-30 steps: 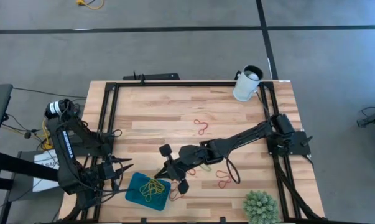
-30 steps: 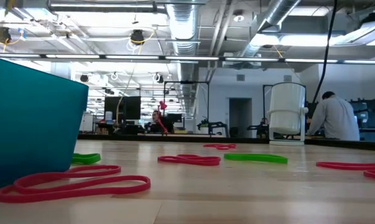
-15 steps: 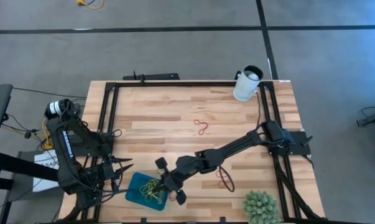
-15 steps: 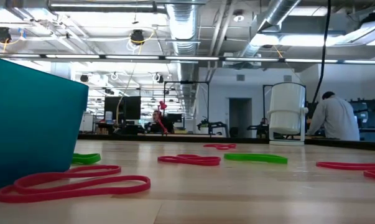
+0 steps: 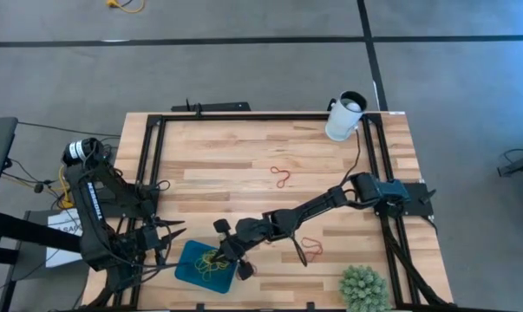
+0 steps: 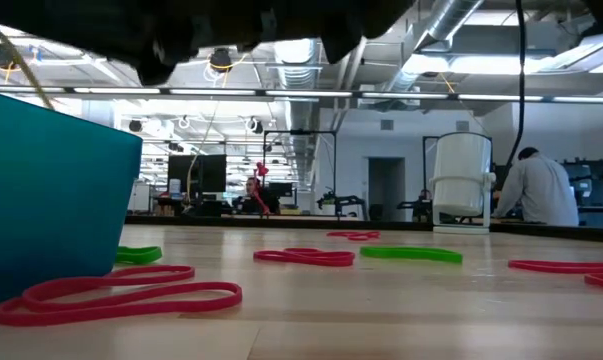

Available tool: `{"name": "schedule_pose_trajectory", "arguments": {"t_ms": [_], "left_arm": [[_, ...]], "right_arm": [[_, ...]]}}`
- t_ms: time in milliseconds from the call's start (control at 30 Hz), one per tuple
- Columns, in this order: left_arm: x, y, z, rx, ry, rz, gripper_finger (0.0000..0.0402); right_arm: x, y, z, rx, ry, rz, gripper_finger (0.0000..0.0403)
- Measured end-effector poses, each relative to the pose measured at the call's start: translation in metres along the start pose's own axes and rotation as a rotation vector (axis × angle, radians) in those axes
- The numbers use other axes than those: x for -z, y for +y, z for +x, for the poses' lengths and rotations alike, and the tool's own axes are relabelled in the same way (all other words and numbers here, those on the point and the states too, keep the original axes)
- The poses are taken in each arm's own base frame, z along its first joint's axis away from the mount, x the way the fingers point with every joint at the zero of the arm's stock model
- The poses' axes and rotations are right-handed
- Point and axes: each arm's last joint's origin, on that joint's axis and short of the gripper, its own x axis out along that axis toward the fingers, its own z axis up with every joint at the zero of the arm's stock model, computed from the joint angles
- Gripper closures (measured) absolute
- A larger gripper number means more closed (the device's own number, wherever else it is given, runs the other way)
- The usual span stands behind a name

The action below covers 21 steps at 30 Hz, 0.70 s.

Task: Pick and place items into bin
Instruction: Put the yellow rubber band into the blue bin, then put the green rubber band into the blue bin

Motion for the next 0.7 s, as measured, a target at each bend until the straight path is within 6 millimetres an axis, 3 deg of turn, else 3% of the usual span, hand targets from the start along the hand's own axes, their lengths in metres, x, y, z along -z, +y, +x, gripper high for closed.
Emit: {"name": "schedule_pose_trajectory", "arguments": {"t_ms": [233,700], "left_arm": [[0.0003,0.0,0.0,0.002,0.011,0.0,0.0317],[0.0004,0.0,0.0,0.002,0.012,-0.002,0.0317]], "right_arm": [[0.0038,0.0014,0.0002,-0.034,0.033,0.027,0.0396],[-0.0001,-0.0001,-0.0015,-0.085,0.045,0.036,0.0316]]}}
